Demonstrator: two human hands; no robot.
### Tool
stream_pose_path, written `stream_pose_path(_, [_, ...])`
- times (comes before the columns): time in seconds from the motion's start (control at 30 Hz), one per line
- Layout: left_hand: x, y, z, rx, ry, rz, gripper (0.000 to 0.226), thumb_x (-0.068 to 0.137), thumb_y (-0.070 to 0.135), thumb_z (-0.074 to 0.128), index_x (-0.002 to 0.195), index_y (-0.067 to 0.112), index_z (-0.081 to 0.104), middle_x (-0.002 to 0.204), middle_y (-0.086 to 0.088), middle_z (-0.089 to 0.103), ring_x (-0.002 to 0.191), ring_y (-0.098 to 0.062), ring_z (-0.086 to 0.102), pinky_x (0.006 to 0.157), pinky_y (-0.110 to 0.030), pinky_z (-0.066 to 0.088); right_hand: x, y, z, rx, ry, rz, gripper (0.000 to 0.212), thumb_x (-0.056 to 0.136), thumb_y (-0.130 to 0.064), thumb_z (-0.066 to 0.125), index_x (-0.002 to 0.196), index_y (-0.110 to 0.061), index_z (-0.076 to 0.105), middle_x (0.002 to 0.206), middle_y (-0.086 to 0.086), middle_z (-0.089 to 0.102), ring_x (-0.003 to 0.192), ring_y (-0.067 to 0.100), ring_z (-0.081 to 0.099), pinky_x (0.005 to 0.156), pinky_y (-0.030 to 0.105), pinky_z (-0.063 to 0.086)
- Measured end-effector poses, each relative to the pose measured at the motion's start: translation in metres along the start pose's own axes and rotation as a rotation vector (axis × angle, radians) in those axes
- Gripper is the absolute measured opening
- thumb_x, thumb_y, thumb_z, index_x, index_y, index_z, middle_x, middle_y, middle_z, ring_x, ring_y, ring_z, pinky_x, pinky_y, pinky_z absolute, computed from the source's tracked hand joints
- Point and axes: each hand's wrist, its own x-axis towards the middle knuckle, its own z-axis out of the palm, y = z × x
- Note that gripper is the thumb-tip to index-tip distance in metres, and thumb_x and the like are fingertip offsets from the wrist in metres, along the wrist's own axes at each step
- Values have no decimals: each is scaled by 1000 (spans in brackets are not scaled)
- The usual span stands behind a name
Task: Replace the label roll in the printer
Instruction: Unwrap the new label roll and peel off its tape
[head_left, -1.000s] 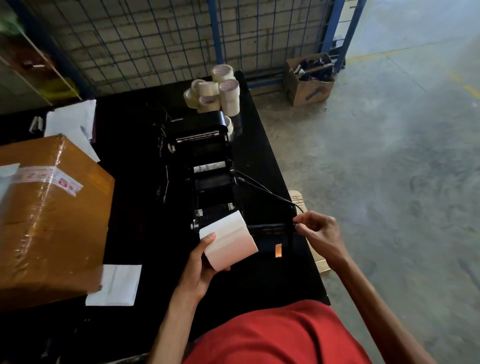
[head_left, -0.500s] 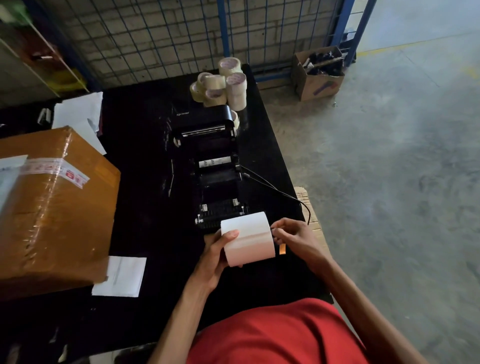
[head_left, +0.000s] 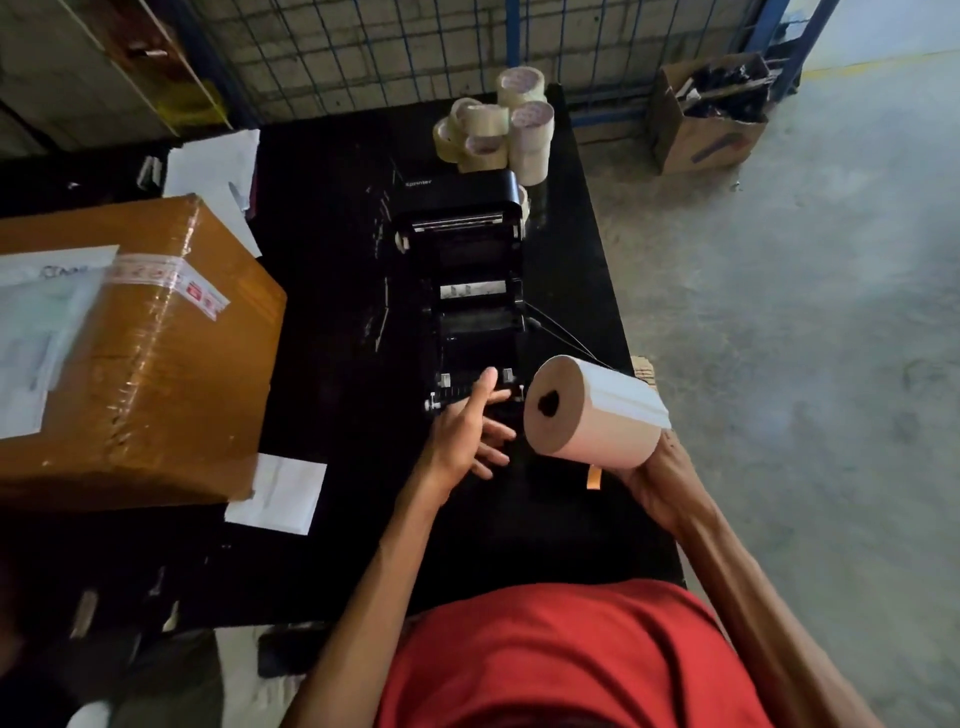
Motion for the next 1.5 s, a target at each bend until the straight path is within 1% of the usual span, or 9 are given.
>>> stream_pose_path(0.13, [14,-75,-11,669,334,-99,41,87,50,61,113,19,65,108,-6,72,94,-24,69,78,-37,58,0,-6,-6,8,-5,-11,48,110,-20,28,116,-34,74,122,-2,74,106,17,72,84,42,61])
stream_pose_path(0.33, [29,-144,2,875,403,-133,64,81,47,74,127,9,52,125,-11,56,114,-28,58,86,-41,57,-6,-2,-14,-26,-17,6,55,110,-20,23,110,-37,76,115,-4,76,100,15,74,76,39,64])
stream_pose_path(0.47, [36,-146,5,755,460,-90,37,79,30,80,106,9,66,113,-11,62,103,-28,64,82,-41,58,-8,2,-19,-25,20,24,51,110,-19,27,108,-33,77,112,0,77,96,17,75,74,41,65])
stream_pose_path(0.63, [38,-149,2,587,463,-159,30,76,25,84,95,7,70,94,-11,71,89,-27,70,78,-37,58,-3,9,-26,-55,39,48,36,109,-17,35,140,-10,53,119,6,73,97,20,72,79,42,62])
stream_pose_path(0.83, [17,-127,-4,112,441,-95,21,79,15,82,82,2,67,77,-13,71,61,-24,69,65,-38,59,-2,14,-23,-143,-42,52,38,94,-37,59,128,-21,64,114,3,75,93,14,73,72,32,63])
stream_pose_path(0.93, [5,-81,-6,-45,473,40,21,78,24,83,86,10,69,82,-8,74,72,-18,72,62,-36,61,-2,17,-15,-211,-82,45,31,90,-43,66,114,-24,68,106,1,74,85,11,70,68,31,63])
stream_pose_path(1.13, [-9,-9,7,-224,424,236,24,74,25,86,85,13,68,80,-7,78,68,-22,76,59,-40,64,-1,20,1,-384,-61,-25,18,104,-17,46,88,-19,56,72,-1,55,59,6,49,48,21,49])
stream_pose_path(1.33, [-15,-14,20,-230,414,229,18,72,31,87,78,19,75,77,-4,77,72,-15,75,55,-34,62,-6,16,9,-381,-28,-59,17,104,-6,40,93,-9,52,72,6,48,57,7,47,46,21,49])
stream_pose_path(1.5, [-18,-22,19,-330,288,208,18,82,26,80,94,12,80,83,-13,79,81,-26,77,57,-35,62,-11,12,13,-355,-16,-65,22,105,-9,39,88,-15,51,78,11,48,64,16,44,48,26,53])
